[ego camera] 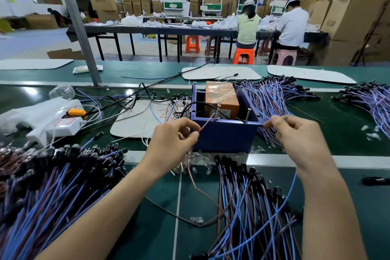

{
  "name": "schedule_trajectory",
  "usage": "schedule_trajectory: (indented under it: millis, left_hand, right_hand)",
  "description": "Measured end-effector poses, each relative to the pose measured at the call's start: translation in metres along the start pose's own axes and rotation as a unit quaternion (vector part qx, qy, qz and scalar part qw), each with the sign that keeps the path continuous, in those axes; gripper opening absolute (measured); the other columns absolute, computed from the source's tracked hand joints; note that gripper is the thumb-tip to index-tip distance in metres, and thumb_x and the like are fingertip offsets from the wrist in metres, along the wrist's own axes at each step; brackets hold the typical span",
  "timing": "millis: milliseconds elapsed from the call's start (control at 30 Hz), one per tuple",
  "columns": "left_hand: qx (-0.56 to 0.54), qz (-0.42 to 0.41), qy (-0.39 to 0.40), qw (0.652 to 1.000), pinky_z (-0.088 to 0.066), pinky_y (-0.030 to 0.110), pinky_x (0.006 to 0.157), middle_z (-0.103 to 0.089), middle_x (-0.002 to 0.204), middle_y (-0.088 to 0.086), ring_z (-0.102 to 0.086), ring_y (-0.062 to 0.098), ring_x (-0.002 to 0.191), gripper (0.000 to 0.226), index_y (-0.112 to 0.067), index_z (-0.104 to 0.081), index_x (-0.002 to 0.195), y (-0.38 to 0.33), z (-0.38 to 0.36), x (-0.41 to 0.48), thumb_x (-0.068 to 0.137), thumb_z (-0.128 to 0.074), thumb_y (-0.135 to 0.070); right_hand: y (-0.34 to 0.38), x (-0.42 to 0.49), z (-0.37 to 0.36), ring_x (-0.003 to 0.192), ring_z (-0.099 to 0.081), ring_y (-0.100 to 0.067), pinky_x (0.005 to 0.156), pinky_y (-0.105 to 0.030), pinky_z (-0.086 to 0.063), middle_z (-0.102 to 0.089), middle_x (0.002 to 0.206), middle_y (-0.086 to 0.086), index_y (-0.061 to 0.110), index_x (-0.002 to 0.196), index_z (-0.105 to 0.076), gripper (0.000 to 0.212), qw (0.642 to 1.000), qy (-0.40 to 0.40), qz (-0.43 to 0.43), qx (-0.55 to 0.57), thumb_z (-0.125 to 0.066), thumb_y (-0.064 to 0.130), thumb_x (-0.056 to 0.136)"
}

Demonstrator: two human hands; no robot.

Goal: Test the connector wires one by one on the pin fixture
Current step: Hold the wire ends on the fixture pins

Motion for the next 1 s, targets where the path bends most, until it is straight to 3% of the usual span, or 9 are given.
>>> schedule_trajectory:
  millis: [133, 267, 400, 533, 600, 700, 767, 867, 1000]
  left_hand:
    - [-0.117, 0.021, 0.005, 0.993, -0.038, 0.010, 0.051, -0.060, 0.067, -0.010, -0.051, -0.002, 0.050, 0.010, -0.021, -0.070, 0.096, -0.010, 0.009, 0.001, 0.091, -0.063, -0.015]
    - [-0.275, 0.065, 0.020, 0.959, -0.038, 0.017, 0.038, -0.061, 0.063, -0.008, -0.047, 0.007, 0.040, 0.023, -0.018, -0.063, 0.113, -0.029, 0.019, -0.004, 0.090, -0.062, -0.012]
    - [-0.374, 0.026, 0.017, 0.927, -0.052, 0.019, 0.051, -0.068, 0.072, -0.003, -0.065, 0.014, 0.053, 0.031, -0.020, -0.065, 0.109, -0.056, 0.041, -0.012, 0.078, -0.063, -0.018]
    - [-0.385, -0.094, 0.004, 0.918, -0.055, 0.021, 0.060, -0.070, 0.081, -0.002, -0.069, 0.016, 0.066, 0.014, -0.027, -0.073, 0.092, -0.082, 0.071, -0.025, 0.085, -0.063, -0.019]
    - [-0.344, -0.093, -0.003, 0.934, -0.054, 0.022, 0.061, -0.071, 0.081, -0.001, -0.067, 0.014, 0.068, 0.021, -0.027, -0.074, 0.084, -0.084, 0.072, -0.028, 0.083, -0.058, -0.013]
    - [-0.299, -0.041, 0.011, 0.953, -0.050, 0.021, 0.071, -0.073, 0.079, 0.002, -0.067, 0.013, 0.076, 0.027, -0.020, -0.076, 0.078, -0.083, 0.059, -0.025, 0.081, -0.050, -0.011]
    - [-0.309, 0.001, 0.024, 0.951, -0.050, 0.025, 0.075, -0.072, 0.075, 0.006, -0.067, 0.015, 0.074, 0.035, -0.011, -0.073, 0.089, -0.083, 0.048, -0.020, 0.088, -0.040, 0.000]
    - [-0.410, 0.086, 0.017, 0.908, -0.054, 0.025, 0.058, -0.067, 0.074, 0.006, -0.059, 0.012, 0.058, 0.050, -0.008, -0.061, 0.116, -0.088, 0.038, -0.009, 0.088, -0.026, 0.015]
    - [-0.408, 0.083, -0.034, 0.909, -0.026, 0.018, 0.036, -0.057, 0.069, 0.001, -0.034, 0.007, 0.045, 0.048, -0.022, -0.054, 0.119, -0.095, 0.040, 0.010, 0.090, -0.029, 0.006]
  right_hand:
    - [0.017, -0.005, 0.017, 0.054, -0.039, -0.014, 0.055, -0.025, -0.031, -0.065, 0.049, 0.010, 0.019, 0.082, -0.057, 0.021, 1.000, -0.013, 0.008, -0.001, -0.047, 0.021, 0.100]
    - [0.032, -0.018, 0.039, 0.036, -0.038, -0.012, 0.040, -0.022, -0.037, -0.069, 0.057, -0.003, 0.020, 0.083, -0.046, 0.019, 0.992, -0.006, 0.001, 0.127, -0.044, 0.018, 0.102]
    - [0.056, -0.033, 0.059, 0.050, -0.064, -0.016, 0.050, -0.023, -0.055, -0.070, 0.062, -0.004, 0.018, 0.084, -0.045, 0.019, 0.921, 0.021, 0.073, 0.383, -0.039, 0.016, 0.102]
    - [0.076, -0.048, 0.076, 0.069, -0.072, -0.021, 0.066, -0.025, -0.057, -0.074, 0.074, -0.005, 0.019, 0.087, -0.048, 0.014, 0.857, 0.064, 0.154, 0.487, -0.041, 0.020, 0.099]
    - [0.078, -0.052, 0.074, 0.071, -0.072, -0.025, 0.064, -0.025, -0.057, -0.074, 0.076, -0.010, 0.018, 0.083, -0.051, 0.019, 0.865, 0.096, 0.147, 0.471, -0.041, 0.015, 0.099]
    - [0.068, -0.049, 0.060, 0.053, -0.060, -0.017, 0.048, -0.018, -0.046, -0.071, 0.066, -0.011, 0.015, 0.072, -0.049, 0.025, 0.931, 0.102, 0.075, 0.342, -0.041, 0.008, 0.094]
    - [0.058, -0.040, 0.049, 0.053, -0.053, -0.015, 0.052, -0.021, -0.044, -0.069, 0.059, -0.008, 0.012, 0.067, -0.050, 0.028, 0.960, 0.068, 0.030, 0.270, -0.041, 0.006, 0.092]
    - [0.047, -0.031, 0.037, 0.060, -0.060, -0.021, 0.052, -0.025, -0.051, -0.064, 0.052, -0.004, 0.007, 0.066, -0.055, 0.031, 0.946, 0.027, -0.024, 0.322, -0.040, 0.002, 0.092]
    - [0.034, -0.022, 0.035, 0.042, -0.047, -0.008, 0.037, -0.015, -0.033, -0.066, 0.055, 0.001, 0.009, 0.073, -0.062, 0.030, 0.955, -0.004, -0.046, 0.292, -0.040, -0.002, 0.090]
Point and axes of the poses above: each hand's wrist, its own x-axis towards the middle knuckle, its own z-axis out of the back of the hand, y = z × x, the point moved 4 cm from there along x, towards the middle knuckle
